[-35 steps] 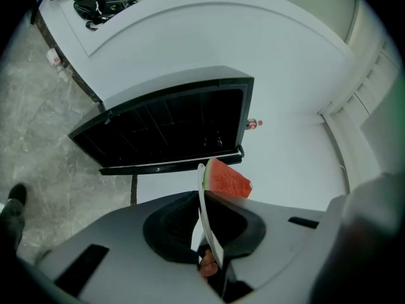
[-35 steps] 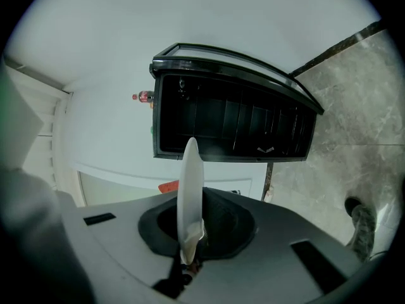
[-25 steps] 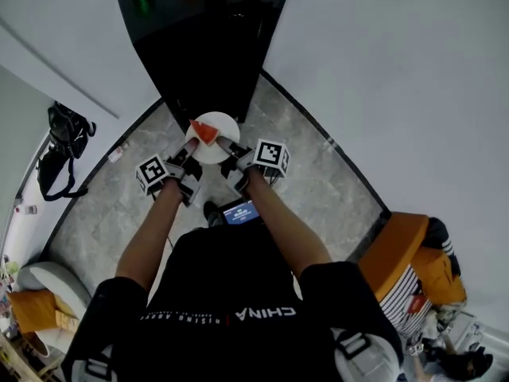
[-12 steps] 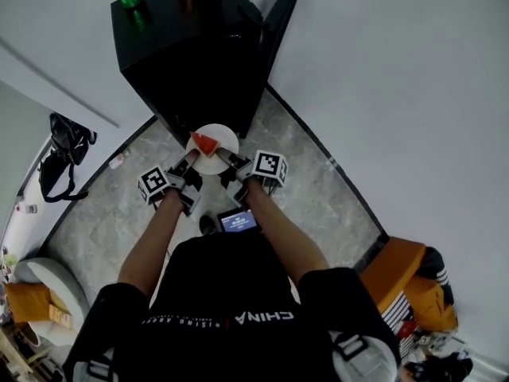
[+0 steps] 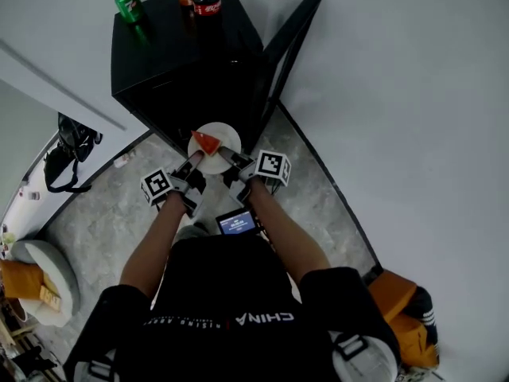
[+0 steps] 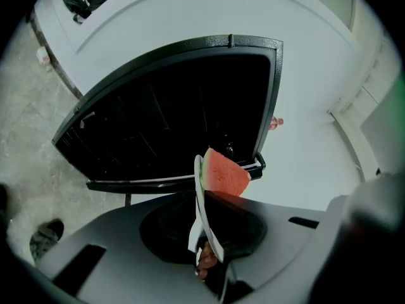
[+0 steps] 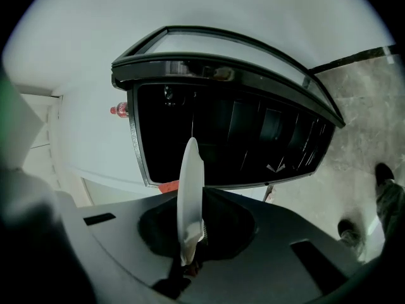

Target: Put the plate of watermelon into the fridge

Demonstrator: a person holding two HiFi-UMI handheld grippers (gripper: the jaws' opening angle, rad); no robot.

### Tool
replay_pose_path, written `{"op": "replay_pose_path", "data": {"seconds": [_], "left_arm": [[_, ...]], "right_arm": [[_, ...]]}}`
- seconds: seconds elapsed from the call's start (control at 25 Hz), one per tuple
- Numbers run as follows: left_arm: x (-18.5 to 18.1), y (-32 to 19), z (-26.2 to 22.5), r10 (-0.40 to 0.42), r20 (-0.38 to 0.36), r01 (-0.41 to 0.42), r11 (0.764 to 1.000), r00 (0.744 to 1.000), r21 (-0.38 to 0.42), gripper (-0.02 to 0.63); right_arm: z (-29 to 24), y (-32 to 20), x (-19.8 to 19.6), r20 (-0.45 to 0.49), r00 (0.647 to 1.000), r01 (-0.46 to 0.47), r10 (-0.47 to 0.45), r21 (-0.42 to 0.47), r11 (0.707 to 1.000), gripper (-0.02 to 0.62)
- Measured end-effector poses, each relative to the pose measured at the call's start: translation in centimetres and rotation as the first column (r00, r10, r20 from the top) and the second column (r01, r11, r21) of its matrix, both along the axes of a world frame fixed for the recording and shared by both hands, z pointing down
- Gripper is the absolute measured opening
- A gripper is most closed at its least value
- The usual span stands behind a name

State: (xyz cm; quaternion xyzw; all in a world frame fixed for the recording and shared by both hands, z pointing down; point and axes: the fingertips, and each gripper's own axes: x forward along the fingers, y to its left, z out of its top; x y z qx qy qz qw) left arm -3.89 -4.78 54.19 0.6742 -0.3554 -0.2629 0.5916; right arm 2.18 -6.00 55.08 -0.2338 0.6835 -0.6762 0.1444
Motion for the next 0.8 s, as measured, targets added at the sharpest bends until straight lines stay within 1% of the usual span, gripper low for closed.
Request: {"op": "replay_pose_path", "data": {"seconds": [0.08,0.2,0.36,0.44,0.56,0.64,0.8], "left_arm": [[-0.3,0.0,-0.3,-0.025,0.008,0.025,1.000,1.000,0.006,0.032],[-0.7,0.4,-0.4,-0.047,-0.033,0.046,0.999,0.998,-0.029,0.032],[-1.8,-0.4,-1.1,-0.060,-0.022,0.060,0.998,0.998,-0.003,0.031],[-3.5,-1.9,-0.8,-0.073,-0.036,0.073,0.997,0.997,-0.008,0.031],[-5.5,-3.6,-0.2,-0.098,-0.083,0.096,0.995,0.992,-0.026,0.029],[-5.7,-3.7,-0.1,-0.115,-0.105,0.112,0.993,0.988,-0.036,0.029],[-6.2,-4.3,0.0,-0.156,-0.131,0.151,0.987,0.979,-0.053,0.029]], "right_arm": [[-0.3,0.0,-0.4,0.010,1.000,0.009,-0.009,0.004,1.000,0.020],[-0.6,0.3,-0.6,0.028,1.000,0.003,-0.003,0.003,1.000,0.020],[-0.8,-0.3,-1.5,0.040,0.999,-0.029,0.029,0.003,1.000,0.021],[-0.3,-1.8,-3.0,0.026,0.999,-0.035,0.035,0.001,0.999,0.021],[0.0,-3.7,-5.1,-0.002,1.000,-0.024,0.024,0.009,1.000,0.021],[-0.2,-3.9,-5.2,-0.022,1.000,-0.017,0.017,0.012,1.000,0.021],[-0.7,-4.2,-5.2,-0.033,0.999,-0.015,0.016,0.021,1.000,0.021]]}}
